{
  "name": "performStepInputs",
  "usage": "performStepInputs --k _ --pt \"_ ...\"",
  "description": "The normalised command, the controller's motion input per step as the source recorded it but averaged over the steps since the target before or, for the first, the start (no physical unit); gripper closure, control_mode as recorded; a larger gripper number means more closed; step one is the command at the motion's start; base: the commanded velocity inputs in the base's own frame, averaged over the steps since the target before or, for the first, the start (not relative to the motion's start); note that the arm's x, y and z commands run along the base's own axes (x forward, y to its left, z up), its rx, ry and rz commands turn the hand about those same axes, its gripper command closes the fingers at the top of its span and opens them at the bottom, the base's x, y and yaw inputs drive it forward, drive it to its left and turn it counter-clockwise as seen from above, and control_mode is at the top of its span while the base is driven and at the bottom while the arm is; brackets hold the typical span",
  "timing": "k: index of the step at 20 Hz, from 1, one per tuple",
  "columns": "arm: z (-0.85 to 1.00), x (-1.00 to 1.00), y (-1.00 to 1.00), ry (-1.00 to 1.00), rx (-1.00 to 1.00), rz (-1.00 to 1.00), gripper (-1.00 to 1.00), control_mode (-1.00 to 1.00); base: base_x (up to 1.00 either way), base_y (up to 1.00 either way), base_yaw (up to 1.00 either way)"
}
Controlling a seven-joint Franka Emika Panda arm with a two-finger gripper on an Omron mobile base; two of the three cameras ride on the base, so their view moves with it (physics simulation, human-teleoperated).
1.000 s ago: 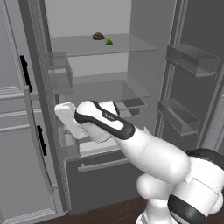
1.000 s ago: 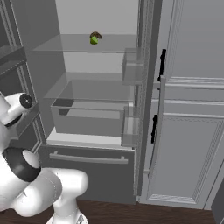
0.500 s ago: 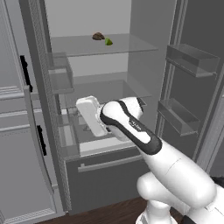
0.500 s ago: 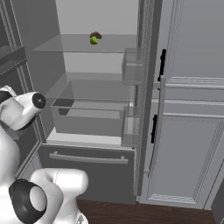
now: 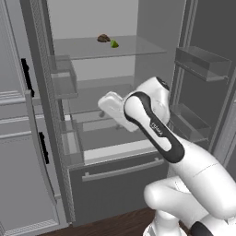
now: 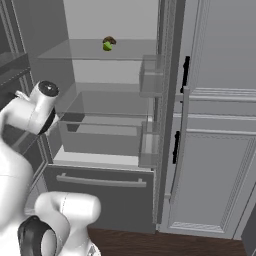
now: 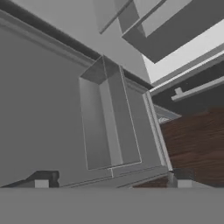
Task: Grab a lemon wedge from the fridge and one ice cube from the ice bowl, and put them in the glass of lemonade.
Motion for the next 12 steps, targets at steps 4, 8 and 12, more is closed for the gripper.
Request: performStepInputs --k 4,8,12 --pt "0.00 -0.02 -0.85 -0.08 -0.58 -0.01 -1.00 -1.00 0.00 0.00 0.00" --pt "0.00 -0.50 -0.96 -0.14 -0.34 -0.02 -1.00 -1.00 0.00 0.00 0.00" --pt "0.23 -1.00 -0.91 -0.25 0.00 -0.05 -1.00 -1.00 0.00 0.00 0.00"
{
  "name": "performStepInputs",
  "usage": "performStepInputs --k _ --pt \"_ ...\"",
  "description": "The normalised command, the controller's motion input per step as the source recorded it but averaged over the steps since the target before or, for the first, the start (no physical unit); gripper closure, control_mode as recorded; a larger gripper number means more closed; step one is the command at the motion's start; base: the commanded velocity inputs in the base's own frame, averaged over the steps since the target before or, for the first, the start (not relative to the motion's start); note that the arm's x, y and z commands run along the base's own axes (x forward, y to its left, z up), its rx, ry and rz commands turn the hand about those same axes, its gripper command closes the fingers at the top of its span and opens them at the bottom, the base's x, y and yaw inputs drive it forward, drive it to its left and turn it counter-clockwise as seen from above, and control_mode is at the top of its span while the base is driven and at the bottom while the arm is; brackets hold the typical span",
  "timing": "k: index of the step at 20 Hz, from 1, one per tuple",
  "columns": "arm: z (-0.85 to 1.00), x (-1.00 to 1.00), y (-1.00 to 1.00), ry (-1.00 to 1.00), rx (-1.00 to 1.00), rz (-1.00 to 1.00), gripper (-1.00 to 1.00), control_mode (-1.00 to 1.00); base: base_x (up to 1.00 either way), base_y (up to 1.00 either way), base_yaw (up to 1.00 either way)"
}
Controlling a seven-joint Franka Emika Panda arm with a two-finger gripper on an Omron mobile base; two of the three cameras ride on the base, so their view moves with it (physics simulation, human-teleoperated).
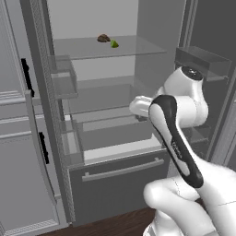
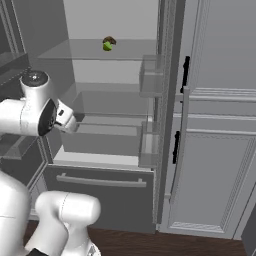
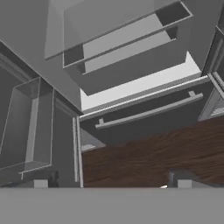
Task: Grab a lemon wedge from the fridge and one ice cube from the ice bowl, and put them in the glass of lemonade.
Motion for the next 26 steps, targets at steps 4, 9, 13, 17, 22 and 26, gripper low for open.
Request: performStepInputs --k 4,9,13,17,22,26 --pt "0.74 -0.97 -0.46 -0.23 -0.01 0.00 -1.00 -1.00 0.00 0.00 0.00" --pt "0.44 -0.48 -0.09 -0.08 -0.14 0.00 -1.00 -1.00 0.00 0.00 0.00" --pt "0.53 -0.18 -0.02 0.00 -0.19 0.00 -1.00 -1.00 0.00 0.00 0.00" --pt "0.41 -0.01 -0.21 -0.04 0.06 0.00 -1.00 -1.00 0.00 0.00 0.00" --pt "0.33 -0.06 -0.08 -0.11 0.06 -0.04 -1.00 -1.00 0.00 0.00 0.00" --pt "-0.01 0.14 -0.21 -0.03 0.00 -0.05 -1.00 -1.00 0.00 0.00 0.00"
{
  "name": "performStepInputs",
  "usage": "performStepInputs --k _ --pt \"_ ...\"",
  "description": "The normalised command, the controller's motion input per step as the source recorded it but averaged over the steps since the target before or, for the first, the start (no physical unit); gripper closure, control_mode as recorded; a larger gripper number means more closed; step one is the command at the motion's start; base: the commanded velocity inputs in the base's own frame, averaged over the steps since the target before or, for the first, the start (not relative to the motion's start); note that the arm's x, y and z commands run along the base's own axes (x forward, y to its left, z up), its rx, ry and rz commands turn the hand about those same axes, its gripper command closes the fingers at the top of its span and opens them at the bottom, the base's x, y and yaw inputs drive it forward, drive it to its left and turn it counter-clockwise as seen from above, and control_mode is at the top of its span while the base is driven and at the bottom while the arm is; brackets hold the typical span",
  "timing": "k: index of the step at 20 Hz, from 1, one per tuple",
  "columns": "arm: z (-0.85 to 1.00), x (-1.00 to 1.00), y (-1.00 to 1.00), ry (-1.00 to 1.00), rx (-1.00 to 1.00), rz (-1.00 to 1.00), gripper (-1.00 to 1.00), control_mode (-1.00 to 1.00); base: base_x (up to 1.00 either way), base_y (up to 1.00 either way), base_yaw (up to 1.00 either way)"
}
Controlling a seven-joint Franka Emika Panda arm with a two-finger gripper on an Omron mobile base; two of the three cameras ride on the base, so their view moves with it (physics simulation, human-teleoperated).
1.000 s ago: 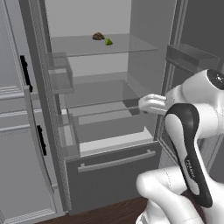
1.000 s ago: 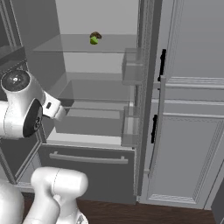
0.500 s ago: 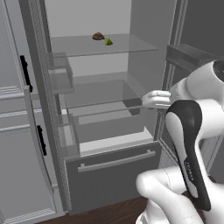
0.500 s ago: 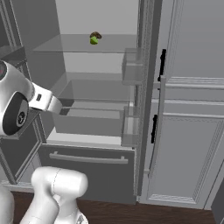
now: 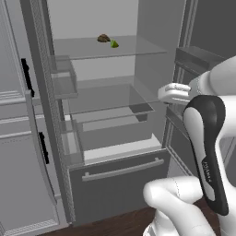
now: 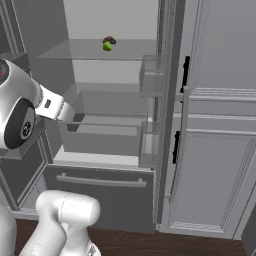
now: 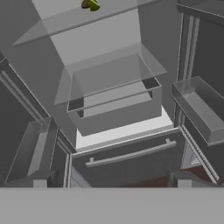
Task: Grab a lemon wedge from the fridge and one ice cube from the ice bowl, and put them in the glass of lemonade.
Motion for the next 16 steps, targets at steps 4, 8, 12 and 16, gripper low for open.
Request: performStepInputs --k 4,8,12,16 --pt "0.00 0.09 -0.04 -0.01 0.00 -0.01 -1.00 1.00 0.31 0.00 -0.01" --pt "0.00 0.00 0.00 0.00 0.00 0.00 -1.00 1.00 0.71 0.02 0.00" --pt "0.00 0.00 0.00 0.00 0.00 0.00 -1.00 1.00 0.92 0.14 0.00" --pt "0.00 0.00 0.00 0.00 0.00 0.00 -1.00 1.00 0.88 0.04 0.00"
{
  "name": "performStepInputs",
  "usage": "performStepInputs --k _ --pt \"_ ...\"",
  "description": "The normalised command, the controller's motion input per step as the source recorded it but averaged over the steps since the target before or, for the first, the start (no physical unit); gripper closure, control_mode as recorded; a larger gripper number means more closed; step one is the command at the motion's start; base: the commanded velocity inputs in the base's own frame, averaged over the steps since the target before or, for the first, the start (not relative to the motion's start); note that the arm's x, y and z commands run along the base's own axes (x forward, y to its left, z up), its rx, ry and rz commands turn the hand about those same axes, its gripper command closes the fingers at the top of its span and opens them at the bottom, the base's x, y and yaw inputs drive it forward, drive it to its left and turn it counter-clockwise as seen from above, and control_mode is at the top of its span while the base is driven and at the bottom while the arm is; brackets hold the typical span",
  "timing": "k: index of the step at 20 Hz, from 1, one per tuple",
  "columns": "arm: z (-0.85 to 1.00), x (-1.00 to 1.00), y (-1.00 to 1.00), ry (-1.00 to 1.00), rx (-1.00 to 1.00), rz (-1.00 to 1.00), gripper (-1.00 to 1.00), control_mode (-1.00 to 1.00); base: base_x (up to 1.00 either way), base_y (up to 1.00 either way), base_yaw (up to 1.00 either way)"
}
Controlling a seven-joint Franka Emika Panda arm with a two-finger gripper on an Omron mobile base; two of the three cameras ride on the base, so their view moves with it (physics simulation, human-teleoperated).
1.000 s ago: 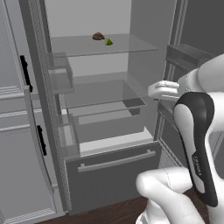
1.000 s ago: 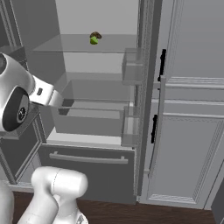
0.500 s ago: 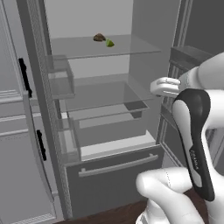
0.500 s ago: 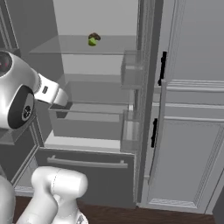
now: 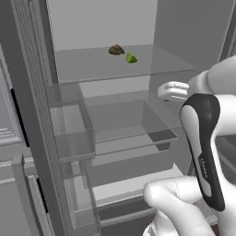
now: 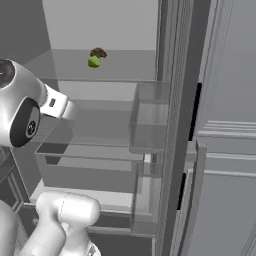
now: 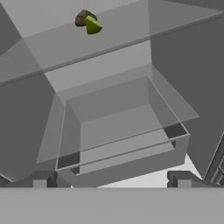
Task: Grab a lemon wedge from the fridge and one ice cube from the ice bowl, and put them in the glass of lemonade.
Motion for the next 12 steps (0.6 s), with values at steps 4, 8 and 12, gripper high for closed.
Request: performStepInputs --k 4,8,12 --pt "0.00 0.31 0.00 -0.03 0.00 0.00 -1.00 -1.00 0.34 0.02 0.00" --pt "0.23 0.72 0.00 -0.12 0.00 0.00 -1.00 -1.00 0.00 0.00 0.00" --pt "0.83 0.00 0.00 -0.39 0.10 0.00 -1.00 -1.00 0.00 0.00 0.00"
